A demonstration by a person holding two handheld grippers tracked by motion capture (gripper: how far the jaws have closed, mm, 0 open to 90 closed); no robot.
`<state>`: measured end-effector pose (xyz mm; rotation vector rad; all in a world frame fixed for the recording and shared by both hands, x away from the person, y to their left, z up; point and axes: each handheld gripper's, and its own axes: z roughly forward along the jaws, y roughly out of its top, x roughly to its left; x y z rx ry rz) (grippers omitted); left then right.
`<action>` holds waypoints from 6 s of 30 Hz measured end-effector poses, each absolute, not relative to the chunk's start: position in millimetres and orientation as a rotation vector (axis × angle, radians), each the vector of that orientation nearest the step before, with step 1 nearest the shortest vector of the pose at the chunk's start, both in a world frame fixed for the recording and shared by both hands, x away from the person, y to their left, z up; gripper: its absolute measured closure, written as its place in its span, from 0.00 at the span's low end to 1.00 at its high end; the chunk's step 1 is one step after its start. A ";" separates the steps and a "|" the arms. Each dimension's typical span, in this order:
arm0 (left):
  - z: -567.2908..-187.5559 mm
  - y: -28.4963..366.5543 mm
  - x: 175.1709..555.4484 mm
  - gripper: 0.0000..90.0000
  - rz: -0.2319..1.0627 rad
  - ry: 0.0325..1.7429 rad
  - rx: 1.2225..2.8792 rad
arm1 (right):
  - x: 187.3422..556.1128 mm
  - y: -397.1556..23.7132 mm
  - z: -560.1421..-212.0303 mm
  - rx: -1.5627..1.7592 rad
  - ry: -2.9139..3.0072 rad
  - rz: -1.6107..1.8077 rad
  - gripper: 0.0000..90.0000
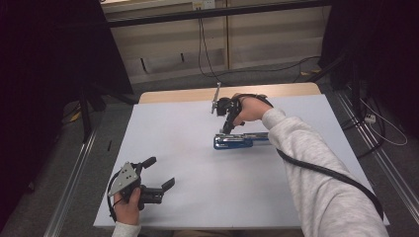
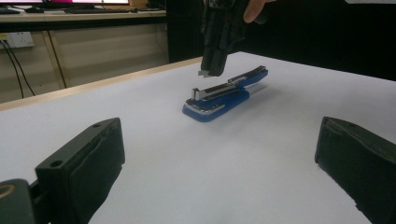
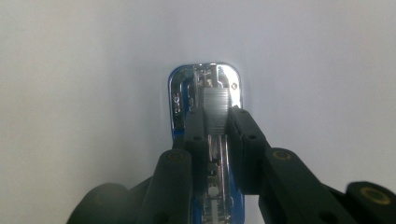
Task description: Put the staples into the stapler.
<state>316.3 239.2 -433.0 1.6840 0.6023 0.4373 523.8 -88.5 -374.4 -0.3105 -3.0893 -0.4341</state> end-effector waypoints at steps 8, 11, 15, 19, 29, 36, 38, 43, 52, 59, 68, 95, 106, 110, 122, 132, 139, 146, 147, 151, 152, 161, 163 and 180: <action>-433.1 239.2 316.5 0.02 0.438 0.602 1.685 | 524.6 -86.5 -377.7 -0.290 -3.088 -0.448 0.87; -433.0 239.2 316.5 0.02 0.439 0.600 1.686 | 524.6 -86.1 -378.4 -0.283 -3.086 -0.439 0.87; -433.1 239.1 316.4 0.02 0.440 0.600 1.686 | 523.6 -84.8 -382.3 -0.304 -3.077 -0.457 0.87; -433.1 239.2 316.5 0.02 0.441 0.600 1.687 | 523.9 -84.9 -385.0 -0.297 -3.071 -0.463 0.87; -433.2 239.0 316.5 0.02 0.441 0.600 1.691 | 524.2 -85.5 -388.1 -0.298 -3.065 -0.472 0.87; -433.3 238.8 316.5 0.02 0.441 0.598 1.693 | 524.2 -86.4 -389.0 -0.313 -3.066 -0.454 0.87; -433.3 238.8 316.5 0.02 0.441 0.598 1.692 | 524.9 -86.5 -389.6 -0.298 -3.066 -0.456 0.87; -433.3 238.9 316.4 0.02 0.442 0.599 1.692 | 523.7 -84.9 -390.9 -0.314 -3.059 -0.459 0.87; -433.6 238.6 316.6 0.02 0.440 0.599 1.689 | 523.9 -84.0 -392.8 -0.306 -3.062 -0.468 0.87; -433.8 238.6 316.8 0.02 0.440 0.601 1.689 | 524.4 -82.4 -394.0 -0.310 -3.061 -0.457 0.87; -434.5 237.9 317.0 0.02 0.432 0.605 1.693 | 524.8 -80.5 -397.3 -0.310 -3.060 -0.488 0.86; -431.1 222.6 332.9 0.02 0.381 0.616 1.728 | 506.0 -145.1 -389.7 -0.698 -2.976 -0.873 0.32; -428.1 205.2 349.7 0.02 0.296 0.648 1.764 | 496.0 -173.9 -392.9 -0.807 -2.938 -0.980 0.23; -427.9 196.8 355.8 0.02 0.286 0.649 1.787 | 488.4 -188.1 -397.7 -0.873 -2.911 -1.028 0.20; -426.4 176.2 374.0 0.02 0.275 0.654 1.804 | 469.5 -232.4 -405.6 -1.022 -2.903 -1.117 0.15; -426.0 163.9 383.6 0.02 0.271 0.653 1.837 | 455.5 -253.0 -417.8 -1.123 -2.905 -1.139 0.14; -425.2 157.2 389.5 0.02 0.269 0.652 1.834 | 446.3 -258.7 -424.6 -1.142 -2.890 -1.157 0.12; -424.9 147.6 399.2 0.02 0.264 0.665 1.845 | 436.1 -272.7 -424.8 -1.225 -2.870 -1.190 0.11; -425.8 145.8 400.8 0.02 0.258 0.666 1.842 | 435.1 -274.7 -425.2 -1.240 -2.863 -1.198 0.11; -427.3 140.7 404.4 0.02 0.259 0.661 1.862 | 432.4 -279.0 -426.0 -1.254 -2.865 -1.196 0.10; -427.2 139.7 405.1 0.02 0.264 0.662 1.864 | 432.2 -280.0 -425.9 -1.264 -2.858 -1.202 0.10; -431.7 132.0 415.6 0.03 0.257 0.671 1.872 | 426.3 -289.4 -421.1 -1.315 -2.851 -1.259 0.10; -431.6 132.6 417.1 0.03 0.262 0.680 1.863 | 425.3 -290.8 -421.3 -1.314 -2.842 -1.269 0.10; -438.4 125.2 436.9 0.03 0.270 0.740 1.870 | 420.0 -307.2 -426.3 -1.417 -2.795 -1.290 0.10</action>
